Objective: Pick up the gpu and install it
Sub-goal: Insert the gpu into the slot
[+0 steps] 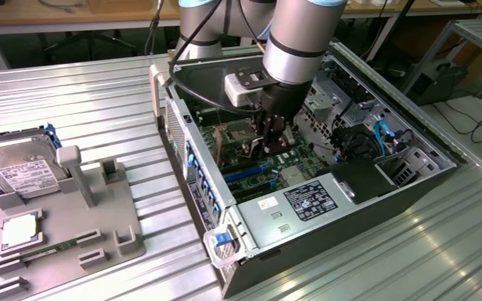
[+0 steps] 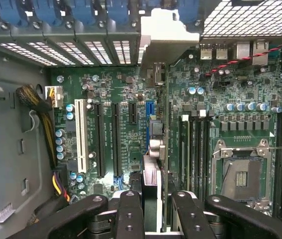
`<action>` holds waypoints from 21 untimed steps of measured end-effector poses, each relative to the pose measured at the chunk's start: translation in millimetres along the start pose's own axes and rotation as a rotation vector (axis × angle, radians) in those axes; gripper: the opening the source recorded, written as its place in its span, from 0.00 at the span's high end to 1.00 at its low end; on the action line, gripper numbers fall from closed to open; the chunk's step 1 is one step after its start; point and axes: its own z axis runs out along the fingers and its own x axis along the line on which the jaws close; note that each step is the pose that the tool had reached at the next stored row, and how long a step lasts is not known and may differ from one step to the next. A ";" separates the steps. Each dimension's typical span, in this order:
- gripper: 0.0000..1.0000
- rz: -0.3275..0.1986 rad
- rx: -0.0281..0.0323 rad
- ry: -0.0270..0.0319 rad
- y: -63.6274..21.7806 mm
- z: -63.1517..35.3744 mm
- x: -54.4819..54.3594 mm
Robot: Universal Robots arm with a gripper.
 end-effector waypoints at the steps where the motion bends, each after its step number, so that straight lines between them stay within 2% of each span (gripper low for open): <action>1: 0.73 0.001 0.0001 -0.0001 1.0 0.6 0.3; 5: 0.73 0.000 0.0000 -0.0001 4.5 5.5 0.5; 6: 0.73 0.000 0.0000 -0.0022 4.6 7.7 0.6; 8: 0.73 0.001 0.0000 -0.0029 5.1 10.8 0.6; 11: 0.73 0.001 -0.0001 -0.0027 10.6 14.6 1.0; 15: 0.73 0.001 0.0001 -0.0033 11.1 23.0 1.6; 21: 0.73 0.001 0.0022 -0.0043 12.6 26.8 4.1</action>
